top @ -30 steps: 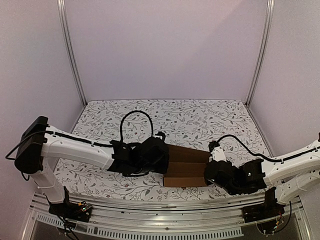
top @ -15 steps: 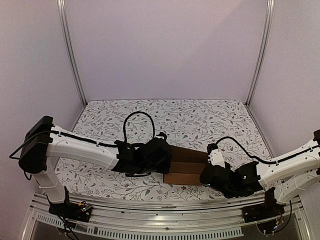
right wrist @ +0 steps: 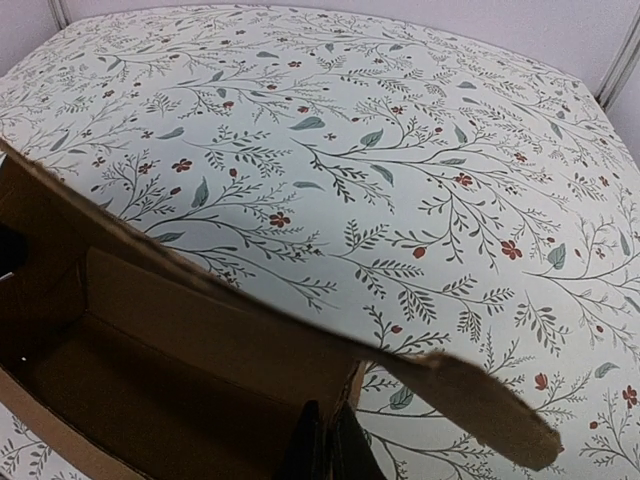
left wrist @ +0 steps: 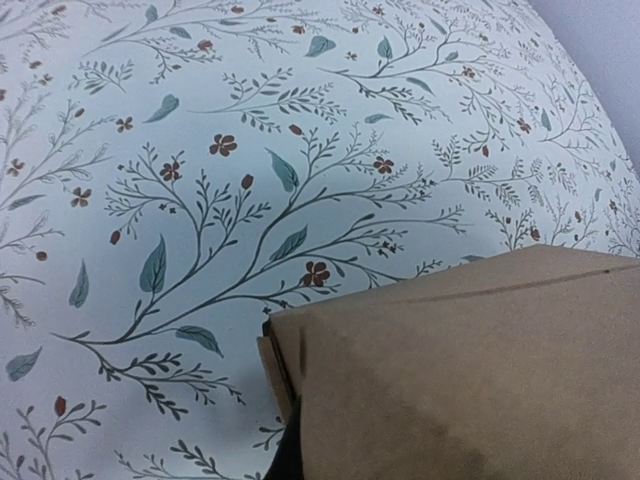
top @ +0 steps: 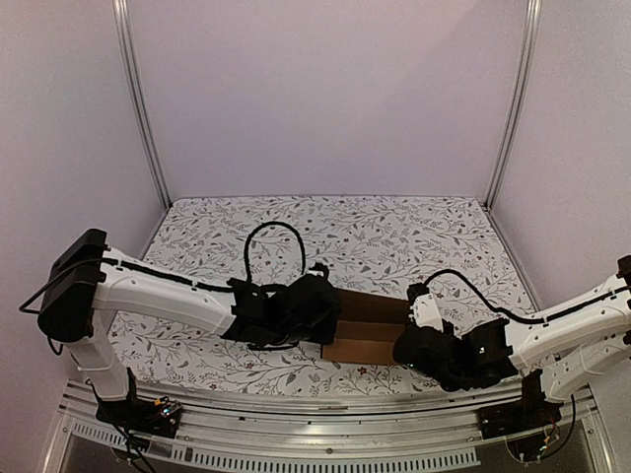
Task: Fold the paper box
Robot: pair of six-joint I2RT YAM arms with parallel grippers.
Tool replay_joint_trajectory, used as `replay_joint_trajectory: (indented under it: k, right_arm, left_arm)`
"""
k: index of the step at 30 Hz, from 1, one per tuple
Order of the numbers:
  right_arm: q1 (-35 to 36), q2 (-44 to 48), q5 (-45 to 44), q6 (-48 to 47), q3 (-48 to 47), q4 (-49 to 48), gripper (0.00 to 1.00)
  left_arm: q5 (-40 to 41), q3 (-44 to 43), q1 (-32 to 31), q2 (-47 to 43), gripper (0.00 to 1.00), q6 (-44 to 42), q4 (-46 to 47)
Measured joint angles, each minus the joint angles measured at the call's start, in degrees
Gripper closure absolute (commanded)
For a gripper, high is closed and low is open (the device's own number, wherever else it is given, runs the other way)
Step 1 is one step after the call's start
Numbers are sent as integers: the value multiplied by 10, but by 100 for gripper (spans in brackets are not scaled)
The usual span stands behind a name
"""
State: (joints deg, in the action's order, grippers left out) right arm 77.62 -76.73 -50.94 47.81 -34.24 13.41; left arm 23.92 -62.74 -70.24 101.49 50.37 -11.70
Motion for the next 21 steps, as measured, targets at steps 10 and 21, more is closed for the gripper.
replay_joint_trajectory:
  k: [10, 21]
  right_arm:
    - [10, 37, 24, -9, -4, 18, 64]
    - [11, 158, 39, -24, -34, 122, 52]
  left_arm:
    - [25, 16, -24, 0, 100, 5, 10]
    - [68, 23, -40, 0, 100, 7, 9]
